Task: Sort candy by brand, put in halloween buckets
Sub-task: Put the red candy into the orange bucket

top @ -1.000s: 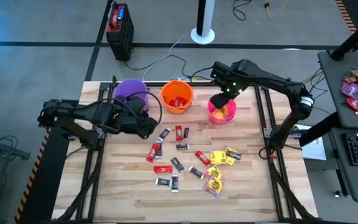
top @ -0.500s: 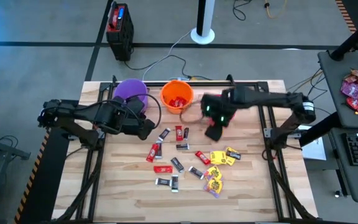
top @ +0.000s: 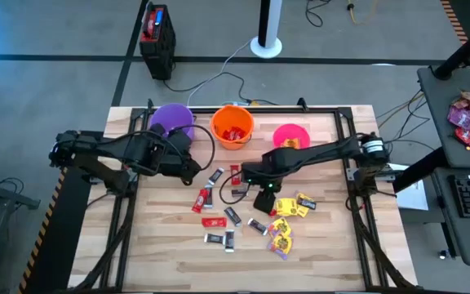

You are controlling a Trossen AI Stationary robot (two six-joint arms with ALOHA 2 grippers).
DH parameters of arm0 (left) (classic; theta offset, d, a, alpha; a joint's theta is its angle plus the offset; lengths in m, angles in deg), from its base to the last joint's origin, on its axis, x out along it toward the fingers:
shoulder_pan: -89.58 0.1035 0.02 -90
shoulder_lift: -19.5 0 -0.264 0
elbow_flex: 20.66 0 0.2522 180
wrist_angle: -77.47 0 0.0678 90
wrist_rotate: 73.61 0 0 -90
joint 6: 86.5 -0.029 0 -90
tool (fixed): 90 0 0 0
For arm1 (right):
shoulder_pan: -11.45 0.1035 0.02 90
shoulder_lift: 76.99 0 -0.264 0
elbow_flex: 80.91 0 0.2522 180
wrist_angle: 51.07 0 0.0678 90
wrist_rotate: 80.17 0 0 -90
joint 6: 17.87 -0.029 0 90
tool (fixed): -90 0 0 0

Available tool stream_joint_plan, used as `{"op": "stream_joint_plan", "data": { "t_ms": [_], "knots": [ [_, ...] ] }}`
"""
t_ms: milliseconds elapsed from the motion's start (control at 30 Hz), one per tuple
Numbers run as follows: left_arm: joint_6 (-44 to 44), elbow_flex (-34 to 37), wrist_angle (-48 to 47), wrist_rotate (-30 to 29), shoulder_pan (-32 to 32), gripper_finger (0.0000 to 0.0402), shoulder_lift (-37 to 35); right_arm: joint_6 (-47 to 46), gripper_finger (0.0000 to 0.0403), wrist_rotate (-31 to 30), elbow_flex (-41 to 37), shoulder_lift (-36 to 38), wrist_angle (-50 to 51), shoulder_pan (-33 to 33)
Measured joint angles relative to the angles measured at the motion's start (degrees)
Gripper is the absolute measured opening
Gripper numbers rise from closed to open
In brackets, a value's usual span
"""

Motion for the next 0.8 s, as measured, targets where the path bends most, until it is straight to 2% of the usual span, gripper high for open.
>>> {"op": "stream_joint_plan", "data": {
  "t_ms": [300, 533, 667, 800],
  "knots": [
    [0.12, 0.00, -7.30, -0.09, 0.00, 0.0096, -3.02, -4.20, 0.0167, -3.36, -2.22, -6.64, -6.27, 2.99],
    [-1.59, 0.13, -7.17, -4.59, 0.00, 0.0096, -9.43, -7.43, 0.0164, -3.69, -6.68, -9.94, -11.01, 4.42],
    [-2.47, 0.15, -6.79, -5.29, 0.00, 0.0096, -13.25, -8.28, 0.0139, -3.20, -7.80, -10.26, -12.45, 4.27],
    [-1.89, 0.15, -6.77, -6.09, 0.00, 0.0096, -16.28, -8.05, 0.0086, -3.60, -7.90, -9.35, -12.42, 4.26]
  ]
}}
